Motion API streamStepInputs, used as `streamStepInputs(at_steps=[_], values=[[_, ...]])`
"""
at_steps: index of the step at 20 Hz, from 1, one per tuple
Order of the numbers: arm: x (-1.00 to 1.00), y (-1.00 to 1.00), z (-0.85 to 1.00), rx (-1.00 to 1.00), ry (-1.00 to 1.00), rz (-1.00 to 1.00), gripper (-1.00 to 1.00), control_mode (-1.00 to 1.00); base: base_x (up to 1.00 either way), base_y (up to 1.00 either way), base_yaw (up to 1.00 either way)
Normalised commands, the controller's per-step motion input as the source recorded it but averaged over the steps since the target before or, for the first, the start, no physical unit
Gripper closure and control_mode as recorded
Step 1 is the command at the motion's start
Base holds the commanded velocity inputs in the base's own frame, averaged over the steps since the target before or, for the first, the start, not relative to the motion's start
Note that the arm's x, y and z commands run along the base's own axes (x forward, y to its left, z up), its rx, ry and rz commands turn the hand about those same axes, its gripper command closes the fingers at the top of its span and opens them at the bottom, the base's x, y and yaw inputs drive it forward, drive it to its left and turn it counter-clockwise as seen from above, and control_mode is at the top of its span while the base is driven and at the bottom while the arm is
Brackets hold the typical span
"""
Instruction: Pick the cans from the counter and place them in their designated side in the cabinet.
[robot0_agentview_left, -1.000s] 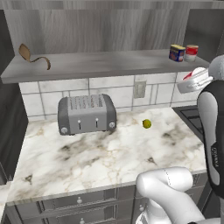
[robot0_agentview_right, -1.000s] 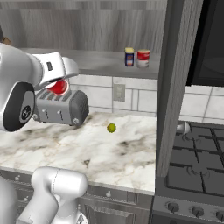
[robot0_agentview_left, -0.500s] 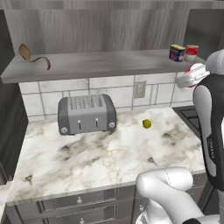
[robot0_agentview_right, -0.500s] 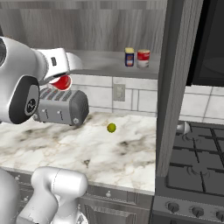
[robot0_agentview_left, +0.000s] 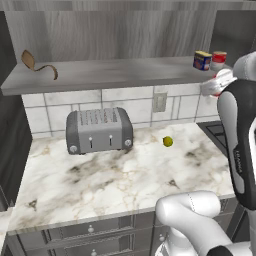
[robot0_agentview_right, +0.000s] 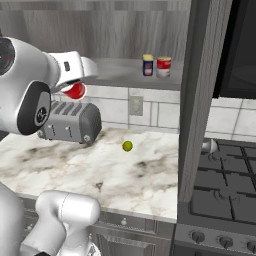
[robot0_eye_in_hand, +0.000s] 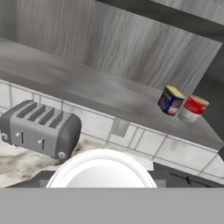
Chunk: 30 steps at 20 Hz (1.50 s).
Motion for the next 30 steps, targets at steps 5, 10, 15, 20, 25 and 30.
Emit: streamStepInputs(at_steps=[5, 10, 15, 20, 25, 30], values=[[0.12, -0.09, 0.04, 0.0, -0.02, -0.01, 1.0, -1.0, 0.0, 0.0, 0.0], [0.15, -0.1, 0.03, 0.0, -0.01, -0.01, 1.0, -1.0, 0.0, 0.0, 0.0], [0.14, -0.07, 0.0, 0.0, 0.0, 0.0, 1.0, -1.0, 0.0, 0.0, 0.0], [0.13, -0.05, 0.0, 0.0, 0.0, 0.0, 1.0, -1.0, 0.0, 0.0, 0.0], [0.13, -0.05, 0.0, 0.0, 0.0, 0.0, 1.0, -1.0, 0.0, 0.0, 0.0], [0.16, -0.04, 0.0, 0.0, 0.0, 0.0, 1.0, -1.0, 0.0, 0.0, 0.0]])
